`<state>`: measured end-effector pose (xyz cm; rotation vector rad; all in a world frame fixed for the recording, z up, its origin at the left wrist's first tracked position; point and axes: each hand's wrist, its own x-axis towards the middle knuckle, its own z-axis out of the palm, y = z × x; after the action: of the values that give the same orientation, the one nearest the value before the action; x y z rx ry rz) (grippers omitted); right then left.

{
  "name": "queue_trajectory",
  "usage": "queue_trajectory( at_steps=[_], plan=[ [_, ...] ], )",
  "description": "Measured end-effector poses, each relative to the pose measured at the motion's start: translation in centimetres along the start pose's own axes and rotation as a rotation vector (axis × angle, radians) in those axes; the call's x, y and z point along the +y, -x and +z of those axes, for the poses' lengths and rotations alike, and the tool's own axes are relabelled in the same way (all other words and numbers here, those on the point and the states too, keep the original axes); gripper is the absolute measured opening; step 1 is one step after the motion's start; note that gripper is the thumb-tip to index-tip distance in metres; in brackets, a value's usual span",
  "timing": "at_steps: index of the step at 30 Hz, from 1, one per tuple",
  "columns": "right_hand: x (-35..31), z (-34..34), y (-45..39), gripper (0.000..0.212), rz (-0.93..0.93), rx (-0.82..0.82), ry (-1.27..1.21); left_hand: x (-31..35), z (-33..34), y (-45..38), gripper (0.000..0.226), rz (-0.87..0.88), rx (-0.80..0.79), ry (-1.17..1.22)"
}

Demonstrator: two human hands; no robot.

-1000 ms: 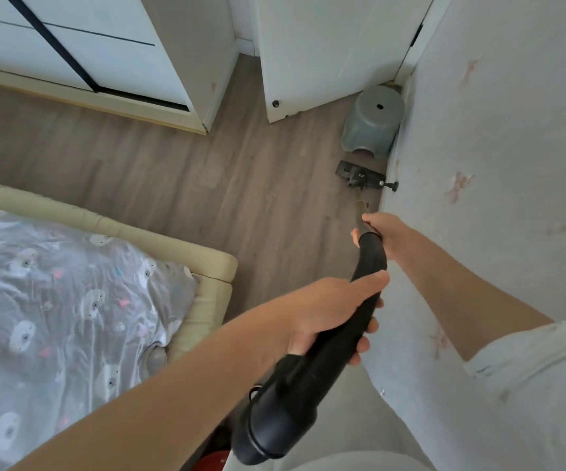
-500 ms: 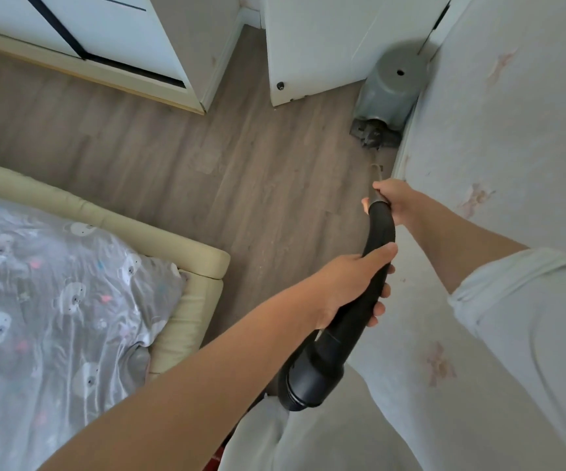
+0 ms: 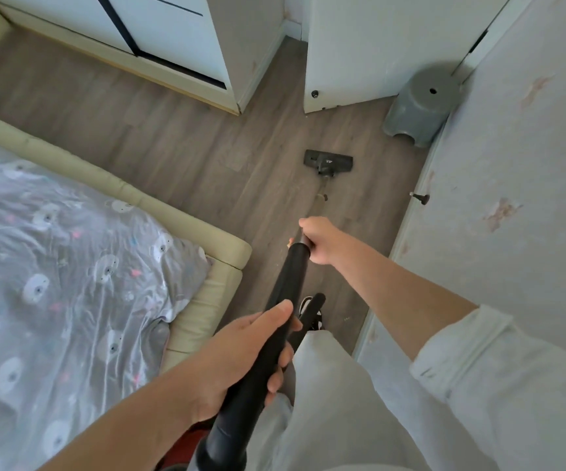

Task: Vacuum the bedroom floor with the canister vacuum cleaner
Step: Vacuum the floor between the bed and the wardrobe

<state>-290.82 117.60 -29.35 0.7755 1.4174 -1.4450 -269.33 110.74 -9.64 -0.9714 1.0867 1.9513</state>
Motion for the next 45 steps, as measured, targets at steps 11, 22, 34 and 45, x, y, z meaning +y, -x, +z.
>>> queue_trajectory(
  at_steps=[11, 22, 34, 45],
  plan=[
    [-12.2, 0.6, -5.4, 0.008, -0.066, 0.042, 0.373, 7.4, 2.8, -9.4, 0.043, 0.075, 0.042, 0.204],
    [-10.1, 3.1, -5.9, 0.017, -0.027, -0.001, 0.353, 6.4, 0.3, -8.8, 0.046, 0.048, 0.093, 0.121],
    [16.5, 5.3, 7.9, 0.023, 0.053, -0.051, 0.155, -14.1, -5.9, 9.7, 0.053, -0.069, 0.032, -0.06],
    [28.7, 4.6, 19.8, 0.043, 0.127, 0.003, -0.078, -21.8, -6.7, 20.1, 0.049, -0.216, -0.172, -0.154]
  ],
)
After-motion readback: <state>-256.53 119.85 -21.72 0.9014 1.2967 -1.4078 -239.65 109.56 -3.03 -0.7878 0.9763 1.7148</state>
